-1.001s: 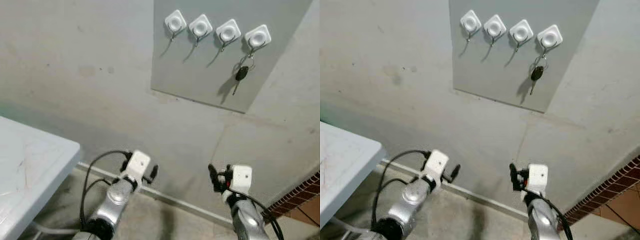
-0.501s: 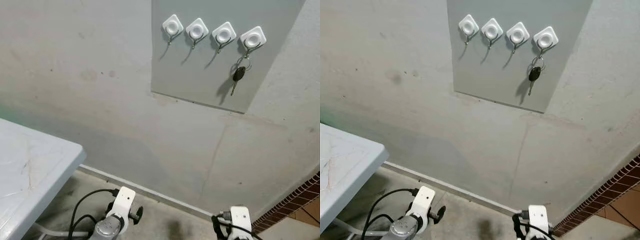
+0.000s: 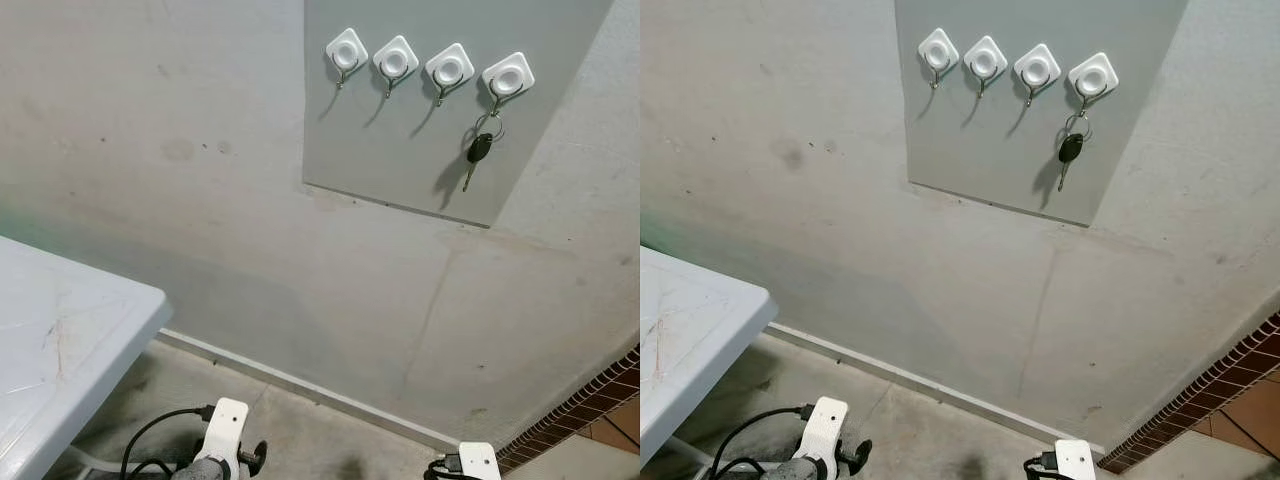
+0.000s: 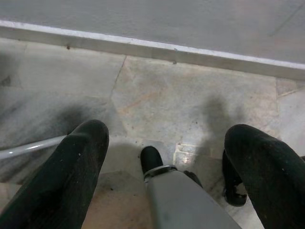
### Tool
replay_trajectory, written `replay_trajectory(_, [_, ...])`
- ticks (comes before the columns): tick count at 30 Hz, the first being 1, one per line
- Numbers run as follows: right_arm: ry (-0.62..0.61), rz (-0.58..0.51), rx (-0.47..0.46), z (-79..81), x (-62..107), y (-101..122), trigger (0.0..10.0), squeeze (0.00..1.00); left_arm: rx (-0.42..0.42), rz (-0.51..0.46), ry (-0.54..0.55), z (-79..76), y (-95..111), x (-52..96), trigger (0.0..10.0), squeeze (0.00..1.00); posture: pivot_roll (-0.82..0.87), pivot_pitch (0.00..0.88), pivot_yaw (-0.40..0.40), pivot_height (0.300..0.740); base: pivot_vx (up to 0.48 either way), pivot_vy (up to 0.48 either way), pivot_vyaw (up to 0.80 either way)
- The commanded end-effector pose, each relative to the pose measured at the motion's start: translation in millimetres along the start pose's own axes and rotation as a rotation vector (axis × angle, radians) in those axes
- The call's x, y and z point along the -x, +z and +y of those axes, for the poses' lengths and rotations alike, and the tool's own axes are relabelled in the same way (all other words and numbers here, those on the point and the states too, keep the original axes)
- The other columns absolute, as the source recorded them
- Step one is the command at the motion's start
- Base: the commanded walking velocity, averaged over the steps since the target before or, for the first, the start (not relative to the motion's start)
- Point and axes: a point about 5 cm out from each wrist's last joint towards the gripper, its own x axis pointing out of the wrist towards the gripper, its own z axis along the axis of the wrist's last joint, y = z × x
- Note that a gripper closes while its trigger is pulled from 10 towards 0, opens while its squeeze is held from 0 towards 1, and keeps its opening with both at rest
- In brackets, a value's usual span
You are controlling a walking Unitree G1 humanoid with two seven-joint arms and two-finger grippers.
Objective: Hang keys on a hook
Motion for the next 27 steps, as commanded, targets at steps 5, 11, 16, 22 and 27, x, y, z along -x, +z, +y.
replay_trajectory(5, [0.003, 0.089, -0.023, -2.2, 6.5, -20.3, 10.0, 0.00, 0.035, 0.032, 0.017, 4.2, -9.0, 2.6, 10.0, 0.00, 0.11, 0.000, -0.020, 0.740, 0.000, 0.000, 0.00])
replay_trajectory(11, [-0.016, 0.150, 0.022, -8.1, 10.9, -31.2, 10.0, 0.00, 0.034, 0.036, 0.007, 0.9, -12.5, 3.2, 10.0, 0.00, 0.12, 0.000, -0.022, 0.740, 0.000, 0.000, 0.40])
replay_trajectory(16, [-0.007, 0.158, 0.040, -6.1, 10.0, -30.6, 10.0, 0.00, 0.032, 0.039, 0.004, -0.6, -14.4, 3.7, 10.0, 0.00, 0.13, 0.000, -0.024, 0.740, 0.000, 0.000, 0.80])
replay_trajectory(22, [0.007, 0.164, 0.044, 0.0, 7.8, -28.6, 10.0, 0.00, 0.060, 0.062, 0.034, 3.5, -21.3, 6.0, 10.0, 0.00, 0.14, 0.000, -0.031, 0.740, 0.000, 0.000, 0.80])
replay_trajectory(27, [0.010, 0.168, 0.054, 2.5, 7.2, -28.3, 10.0, 0.00, 0.084, 0.081, 0.047, 5.9, -29.1, 8.8, 10.0, 0.00, 0.14, 0.000, -0.033, 0.740, 0.000, 0.000, 0.80])
